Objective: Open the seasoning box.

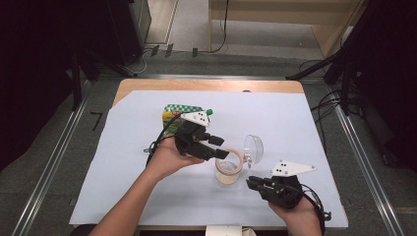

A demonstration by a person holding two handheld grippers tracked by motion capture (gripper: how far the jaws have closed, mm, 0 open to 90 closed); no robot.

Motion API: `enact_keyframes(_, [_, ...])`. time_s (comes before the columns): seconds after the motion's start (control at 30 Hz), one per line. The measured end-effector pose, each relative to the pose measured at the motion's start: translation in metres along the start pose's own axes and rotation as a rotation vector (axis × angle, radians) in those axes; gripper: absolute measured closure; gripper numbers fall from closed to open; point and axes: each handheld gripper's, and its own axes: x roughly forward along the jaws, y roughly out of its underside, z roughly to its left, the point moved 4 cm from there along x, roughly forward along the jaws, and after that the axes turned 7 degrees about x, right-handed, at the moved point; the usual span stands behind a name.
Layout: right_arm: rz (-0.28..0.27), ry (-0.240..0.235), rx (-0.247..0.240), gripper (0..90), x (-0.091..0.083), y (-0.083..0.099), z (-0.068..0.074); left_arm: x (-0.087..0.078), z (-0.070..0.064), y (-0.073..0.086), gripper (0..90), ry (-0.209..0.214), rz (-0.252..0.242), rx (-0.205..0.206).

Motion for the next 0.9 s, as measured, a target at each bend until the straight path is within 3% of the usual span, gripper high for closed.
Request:
enact_keyframes(0.2, [0.019,-0.025,-0.046,78.2,0.009,-0.002,0.016,-0.014,0.007,0.012,54.8,0.003,0.010,-0.054])
enact_keyframes(0.3, [0.034,-0.045,-0.074,75.4,0.017,-0.004,0.026,-0.021,0.012,0.015,53.8,-0.021,-0.006,-0.080])
enact_keyframes(0.47, [0.042,-0.062,-0.109,67.0,0.030,-0.011,0.042,-0.032,0.016,0.018,45.9,-0.034,-0.017,-0.105])
enact_keyframes(0.57, [0.047,-0.087,-0.113,64.3,0.040,-0.017,0.050,-0.038,0.018,0.021,49.2,-0.032,-0.028,-0.103])
enact_keyframes(0.8, [0.066,-0.130,-0.149,55.4,0.063,-0.028,0.063,-0.057,0.022,0.023,56.4,-0.086,-0.041,-0.101])
enact_keyframes(0.9, [0.053,-0.150,-0.159,54.0,0.071,-0.036,0.067,-0.065,0.028,0.026,51.4,-0.106,-0.033,-0.146])
